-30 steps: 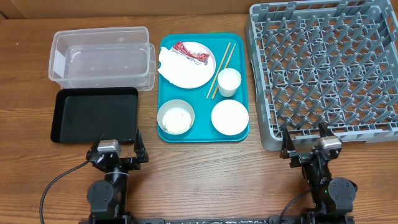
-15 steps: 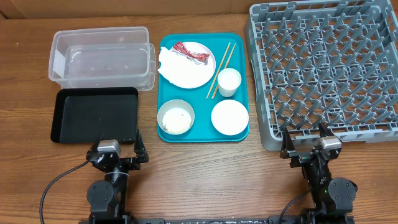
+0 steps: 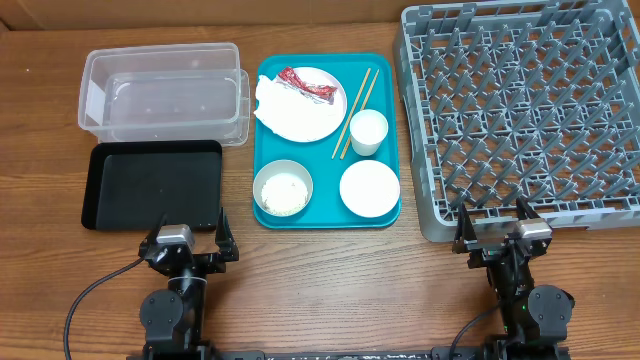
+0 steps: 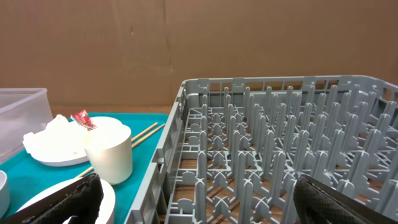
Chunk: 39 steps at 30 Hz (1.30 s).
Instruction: Sort waste into correct bins and load items into the dishwasher
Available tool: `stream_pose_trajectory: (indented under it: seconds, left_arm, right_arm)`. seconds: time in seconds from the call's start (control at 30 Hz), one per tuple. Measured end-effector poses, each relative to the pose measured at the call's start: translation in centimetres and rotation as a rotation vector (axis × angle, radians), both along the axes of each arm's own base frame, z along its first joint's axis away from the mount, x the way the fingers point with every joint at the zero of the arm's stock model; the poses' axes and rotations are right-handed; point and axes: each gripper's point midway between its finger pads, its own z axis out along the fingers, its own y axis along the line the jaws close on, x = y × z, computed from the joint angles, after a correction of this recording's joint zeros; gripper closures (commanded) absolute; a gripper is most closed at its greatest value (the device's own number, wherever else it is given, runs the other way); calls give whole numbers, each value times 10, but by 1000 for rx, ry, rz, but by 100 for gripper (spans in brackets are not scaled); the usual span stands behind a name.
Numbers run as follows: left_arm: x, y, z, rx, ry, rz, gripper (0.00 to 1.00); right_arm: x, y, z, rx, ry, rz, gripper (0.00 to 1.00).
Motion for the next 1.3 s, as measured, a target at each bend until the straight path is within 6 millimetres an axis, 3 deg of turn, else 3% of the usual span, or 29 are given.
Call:
stream_pose_trajectory:
  seconds: [0.43,0.57,0.8,0.93,1.07,1.3]
  left_arm:
    - [0,0,6,1,-25,-1,0]
    - [1,-3,21,-1,-84,-16,0]
    - [1,-8,26,-26,-100,-43,0]
    - [-3,-9,47,-19,-138,-53,0]
    - [-3,-10,71,-6,-147,-59,0]
    - [17,-14,86,36,-38,-84,0]
  right_arm:
    - [1,-8,8,-1,-32,-48,0]
    - [0,-3,21,-1,-85,-20,0]
    - [-4,13,34,-2,-142,74,0]
    - [-5,16,37,7,-140,98,0]
    - [-10,18,54,13,-158,106,0]
    - [-20,19,83,42,-172,115,0]
